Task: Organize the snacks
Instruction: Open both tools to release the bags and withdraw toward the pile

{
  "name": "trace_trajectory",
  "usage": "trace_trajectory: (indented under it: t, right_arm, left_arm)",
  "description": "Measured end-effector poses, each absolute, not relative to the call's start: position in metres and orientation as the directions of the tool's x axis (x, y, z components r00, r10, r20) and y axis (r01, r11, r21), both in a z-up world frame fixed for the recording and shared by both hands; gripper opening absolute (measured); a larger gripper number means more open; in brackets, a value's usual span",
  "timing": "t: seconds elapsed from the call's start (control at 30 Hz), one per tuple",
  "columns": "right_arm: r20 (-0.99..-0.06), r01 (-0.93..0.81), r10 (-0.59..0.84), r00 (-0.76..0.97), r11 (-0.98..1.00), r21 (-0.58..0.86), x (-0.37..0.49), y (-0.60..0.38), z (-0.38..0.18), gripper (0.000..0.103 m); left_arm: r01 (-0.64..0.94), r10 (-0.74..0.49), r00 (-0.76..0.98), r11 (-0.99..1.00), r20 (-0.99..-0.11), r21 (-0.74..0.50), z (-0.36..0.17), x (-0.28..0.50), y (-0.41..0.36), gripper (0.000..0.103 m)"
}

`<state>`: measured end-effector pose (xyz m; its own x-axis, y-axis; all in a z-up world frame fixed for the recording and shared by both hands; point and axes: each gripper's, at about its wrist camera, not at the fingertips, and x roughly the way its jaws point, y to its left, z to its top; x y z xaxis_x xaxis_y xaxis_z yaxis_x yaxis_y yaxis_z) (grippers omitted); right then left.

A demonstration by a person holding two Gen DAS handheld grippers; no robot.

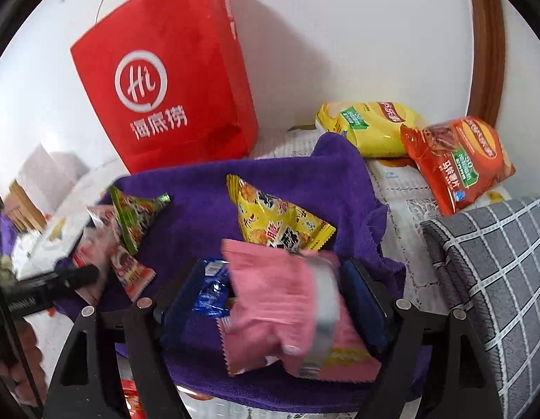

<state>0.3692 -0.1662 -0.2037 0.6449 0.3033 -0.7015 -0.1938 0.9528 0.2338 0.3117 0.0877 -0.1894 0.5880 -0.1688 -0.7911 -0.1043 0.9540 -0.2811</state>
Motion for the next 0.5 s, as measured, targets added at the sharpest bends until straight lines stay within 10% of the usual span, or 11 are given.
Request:
trace_trajectory:
  t: [0.5]
  right_arm:
    - [-0.700, -0.195, 0.276, 0.658, 0.961, 0.196, 0.354, -0.166, -0.188, 0.081]
  left_arm:
    - [-0.051, -0.215, 0.637, 0.946, -0.740, -0.319, -0.171, 0.302, 0.082, 0.075]
